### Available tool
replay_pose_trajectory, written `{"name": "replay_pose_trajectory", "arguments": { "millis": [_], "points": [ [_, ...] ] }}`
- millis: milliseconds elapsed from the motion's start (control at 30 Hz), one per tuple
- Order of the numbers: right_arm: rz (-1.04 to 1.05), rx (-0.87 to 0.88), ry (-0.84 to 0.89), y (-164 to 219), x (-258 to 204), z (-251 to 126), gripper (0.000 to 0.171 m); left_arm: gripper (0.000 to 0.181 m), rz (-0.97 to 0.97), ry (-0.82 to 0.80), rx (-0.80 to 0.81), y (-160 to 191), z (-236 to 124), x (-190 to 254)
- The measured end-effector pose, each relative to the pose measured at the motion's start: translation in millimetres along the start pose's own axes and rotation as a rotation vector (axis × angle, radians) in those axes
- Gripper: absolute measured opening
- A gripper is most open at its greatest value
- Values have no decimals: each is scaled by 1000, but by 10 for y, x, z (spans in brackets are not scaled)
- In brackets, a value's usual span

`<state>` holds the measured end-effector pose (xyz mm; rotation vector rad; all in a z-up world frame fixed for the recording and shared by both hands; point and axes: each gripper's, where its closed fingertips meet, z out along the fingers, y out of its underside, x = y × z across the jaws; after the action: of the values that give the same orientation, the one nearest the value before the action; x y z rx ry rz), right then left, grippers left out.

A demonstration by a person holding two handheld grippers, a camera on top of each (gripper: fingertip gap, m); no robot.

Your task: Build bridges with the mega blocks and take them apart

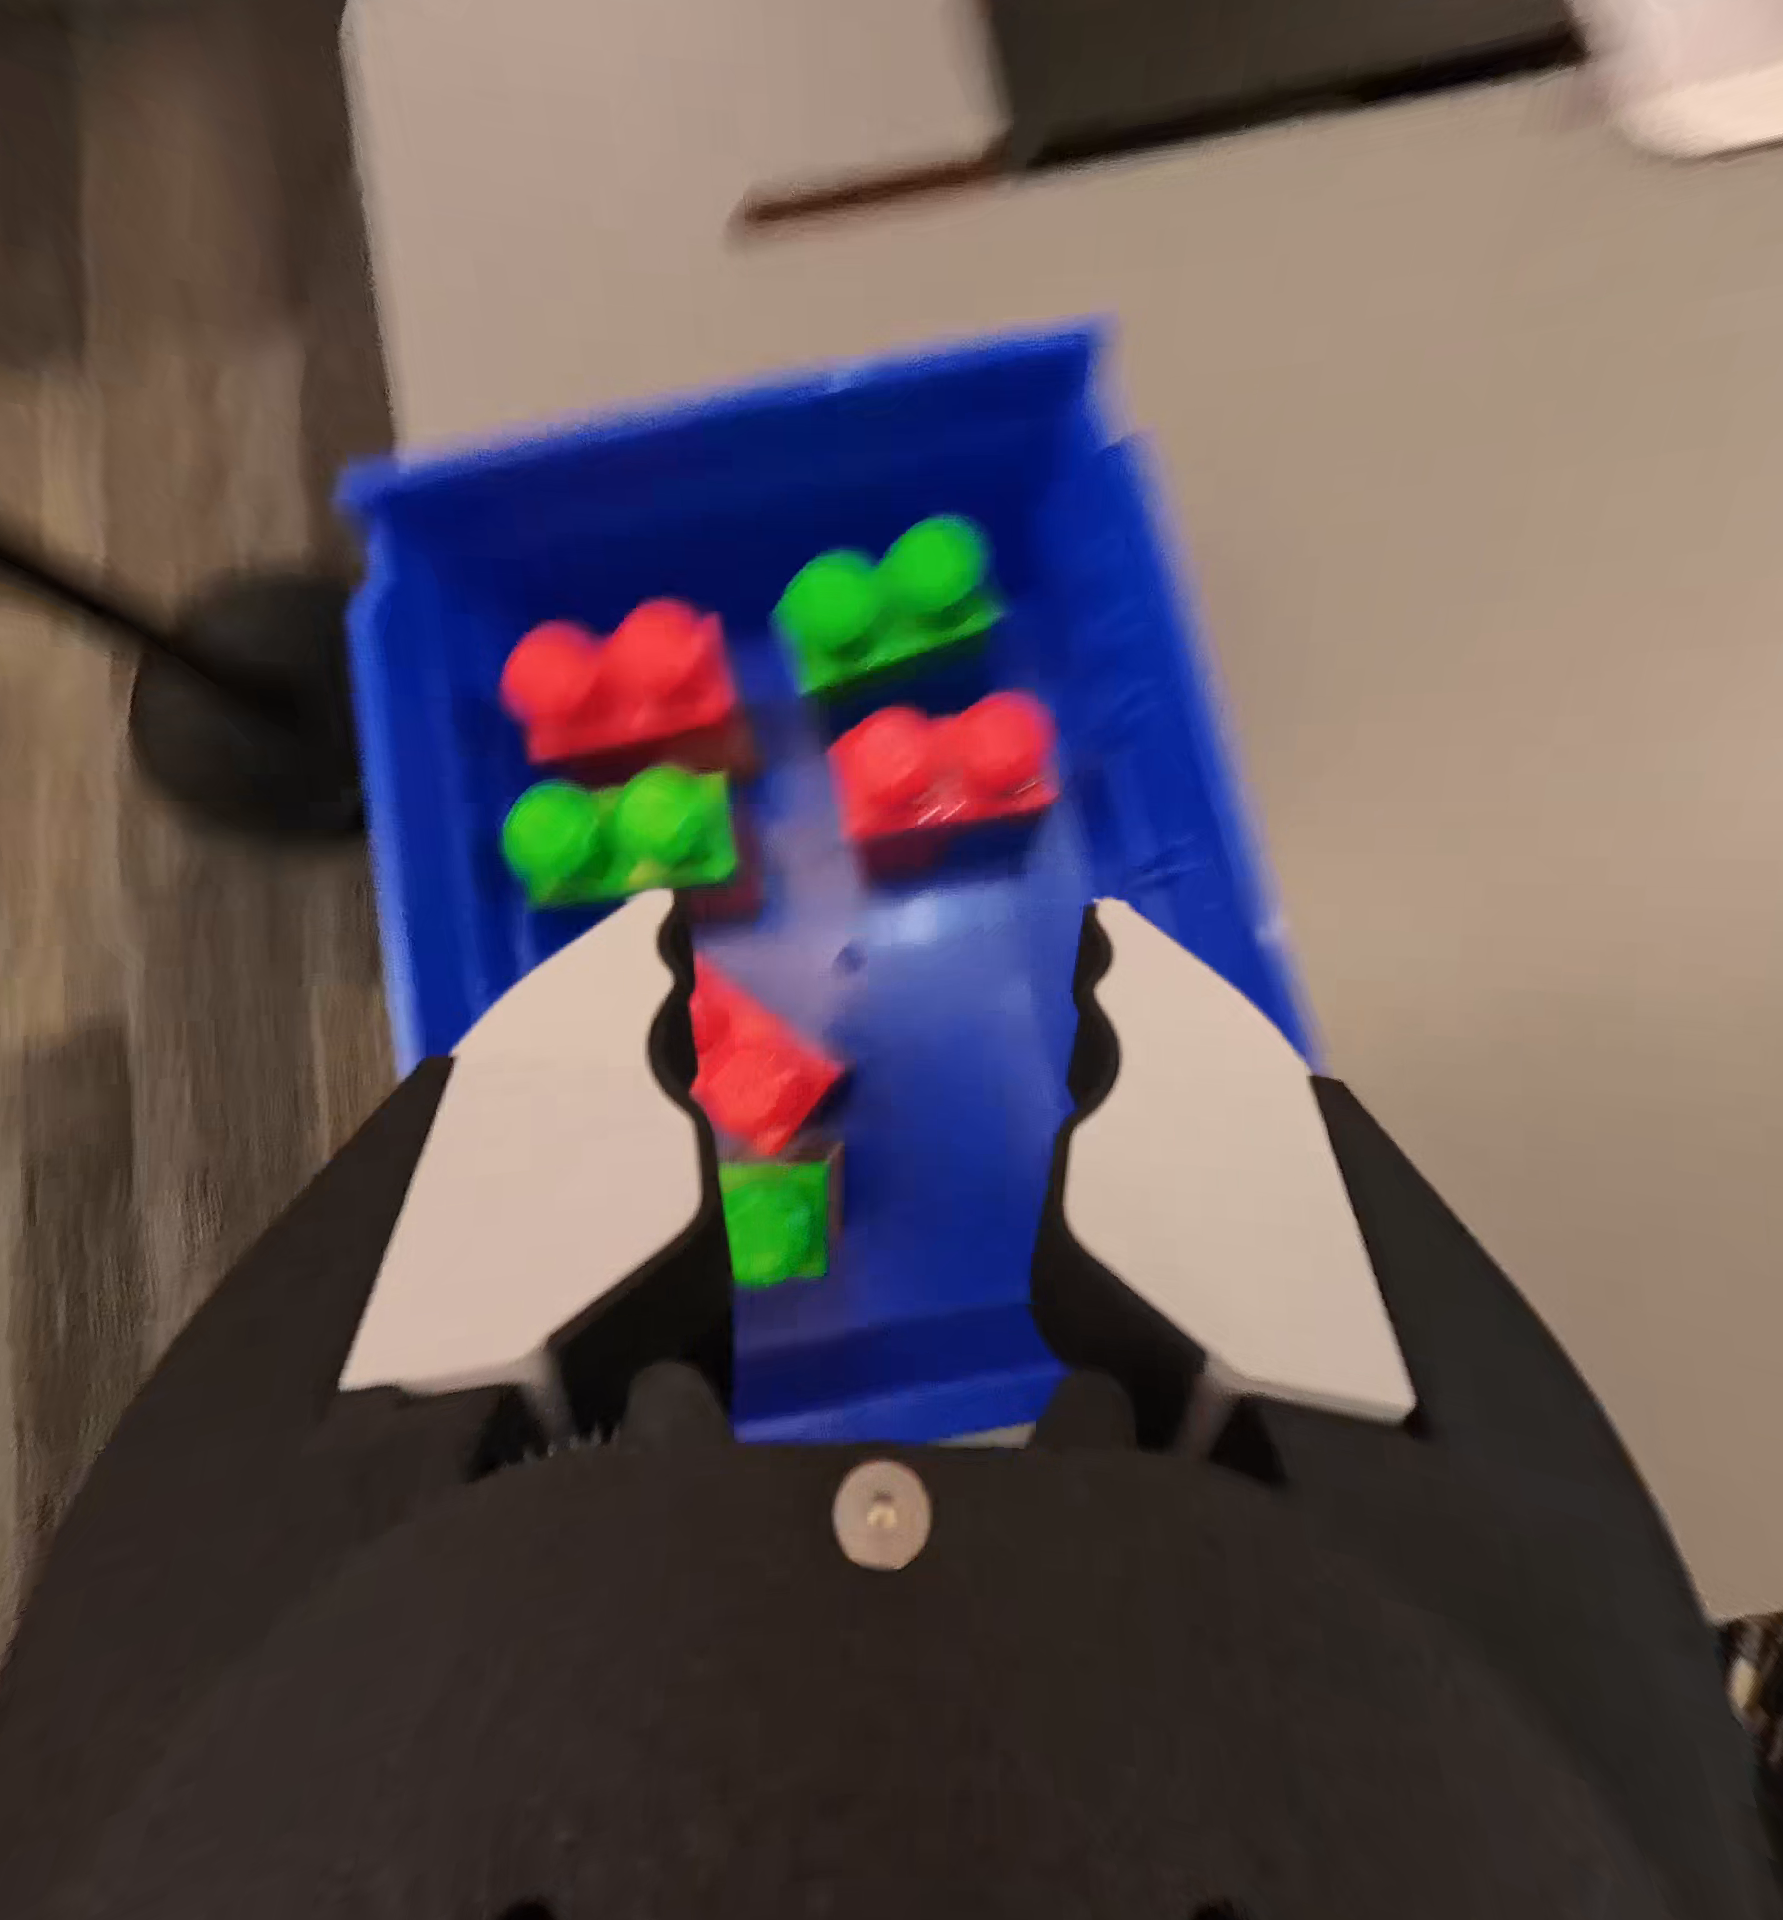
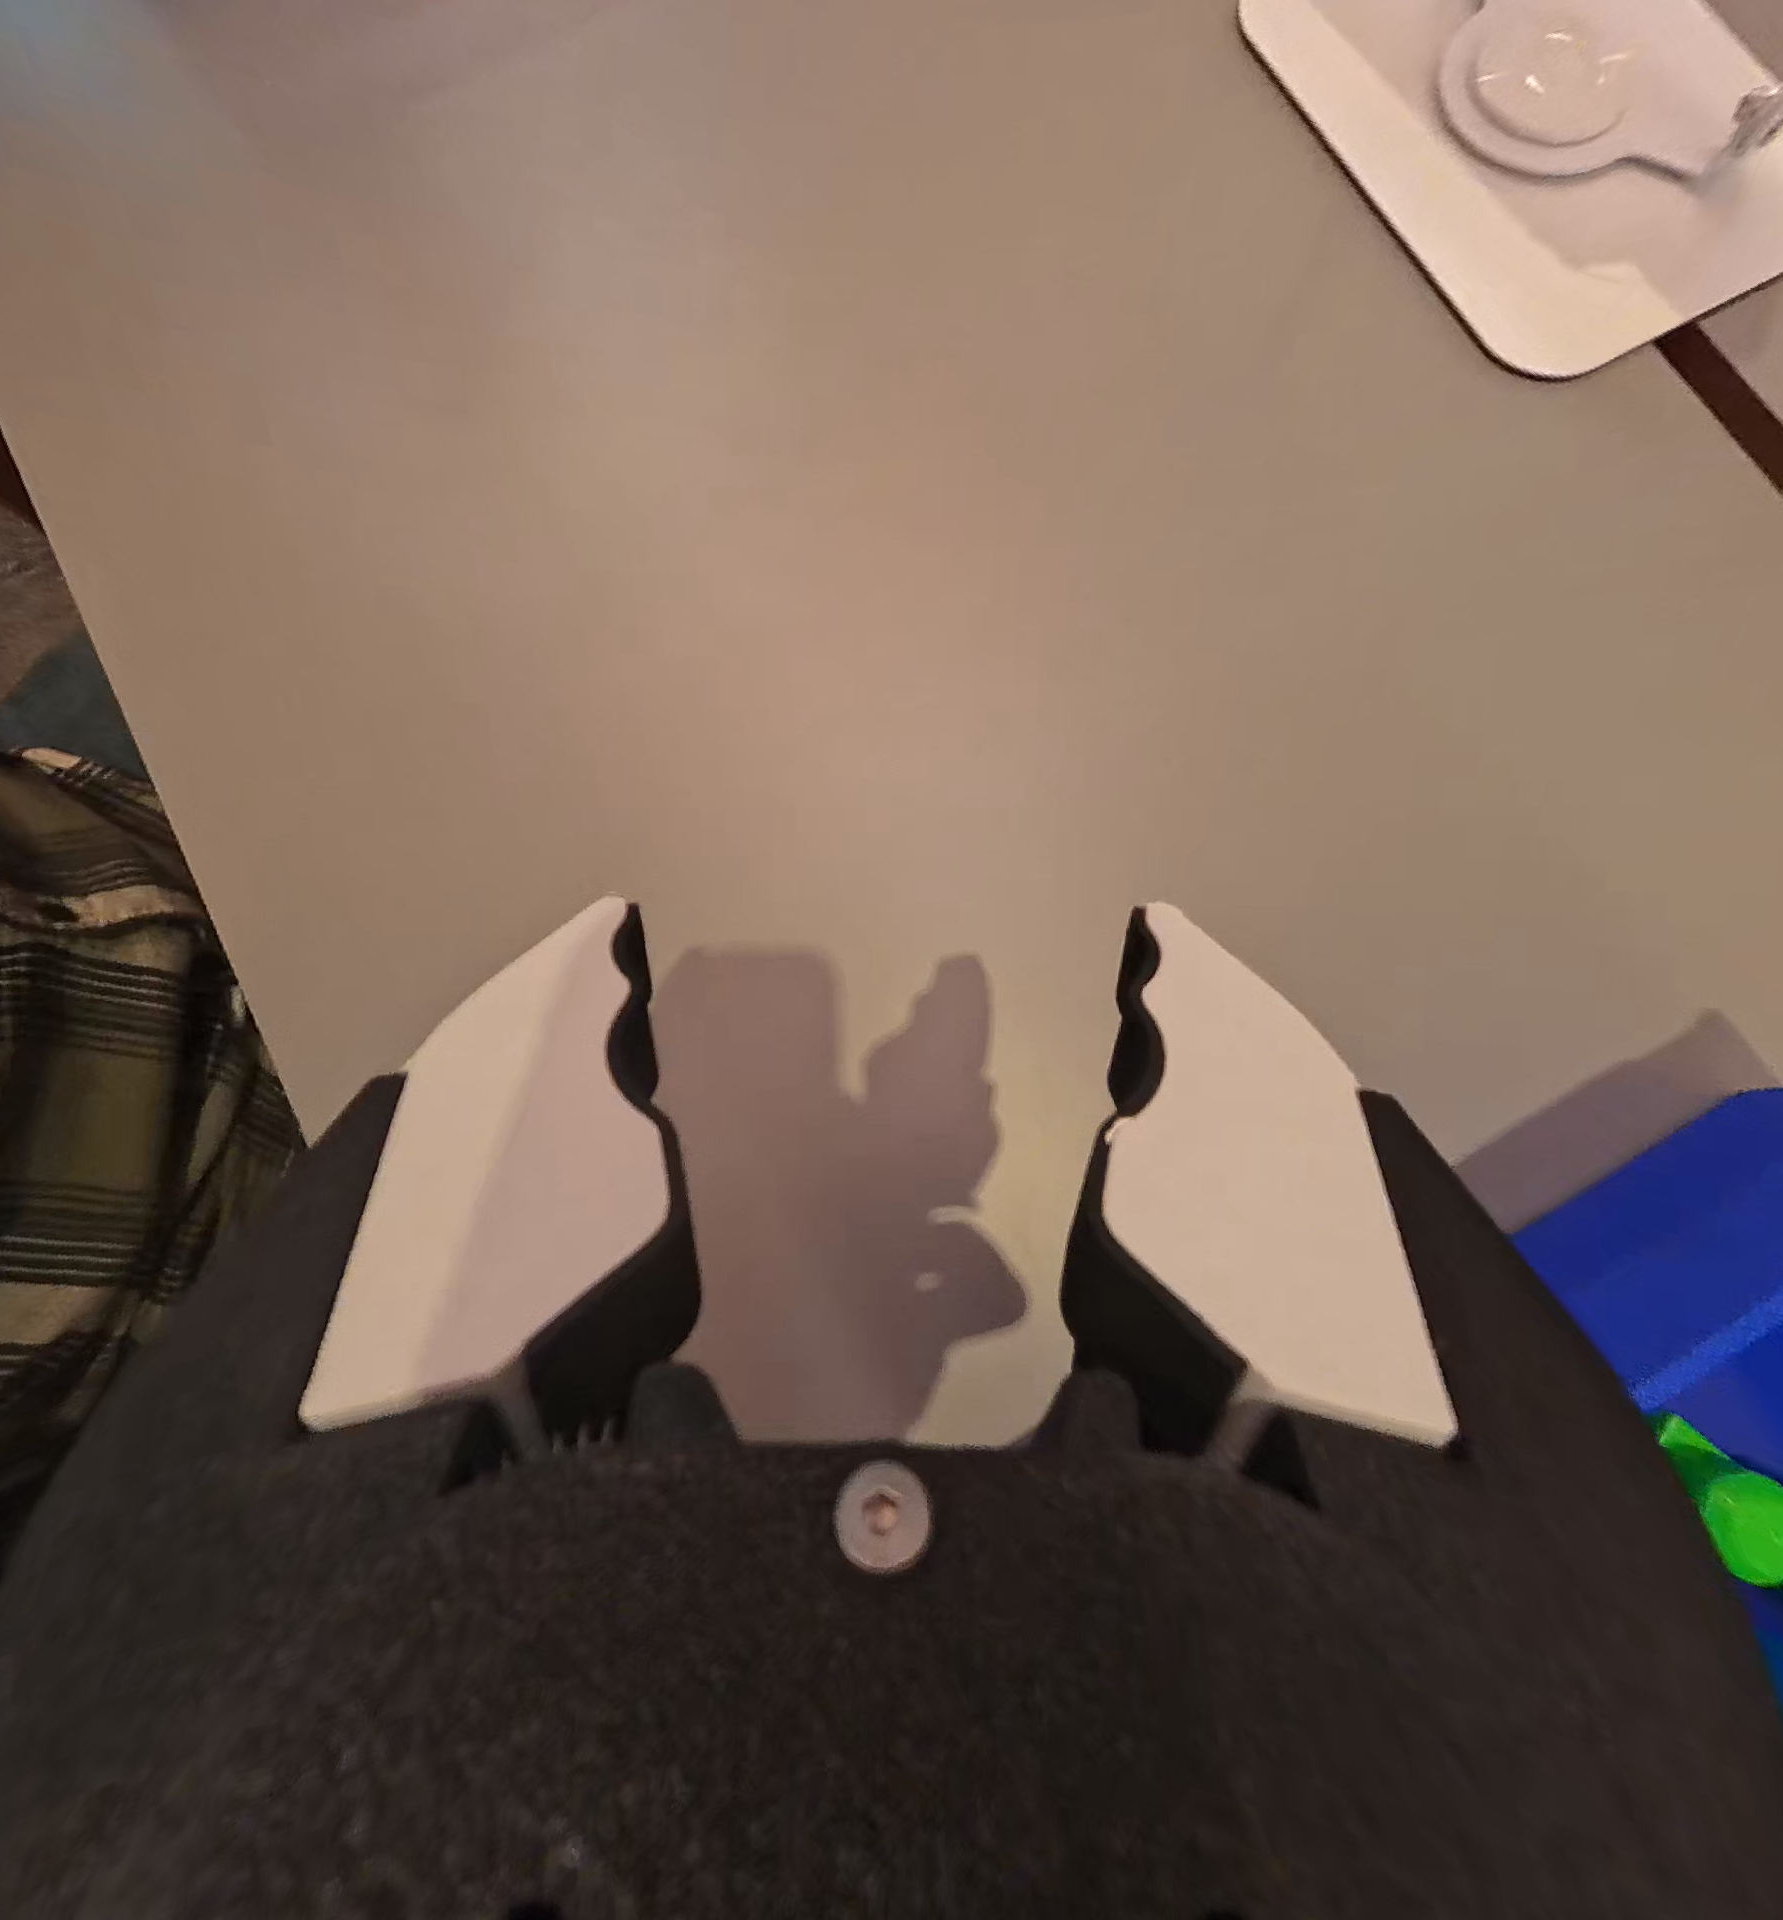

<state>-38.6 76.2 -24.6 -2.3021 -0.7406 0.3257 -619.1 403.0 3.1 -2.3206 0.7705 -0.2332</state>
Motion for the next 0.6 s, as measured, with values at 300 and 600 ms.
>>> {"name": "replay_pose_trajectory", "arguments": {
  "millis": [300, 600],
  "points": [
    [-23, -41, -50, 27, -172, 105, 86, 73, -92, -190, -327, 501, 335, -495],
    [-38, -60, -75, 87, -303, 119, 85, 67, -175, -158, -504, 701, 520, -520]
  ]
}}
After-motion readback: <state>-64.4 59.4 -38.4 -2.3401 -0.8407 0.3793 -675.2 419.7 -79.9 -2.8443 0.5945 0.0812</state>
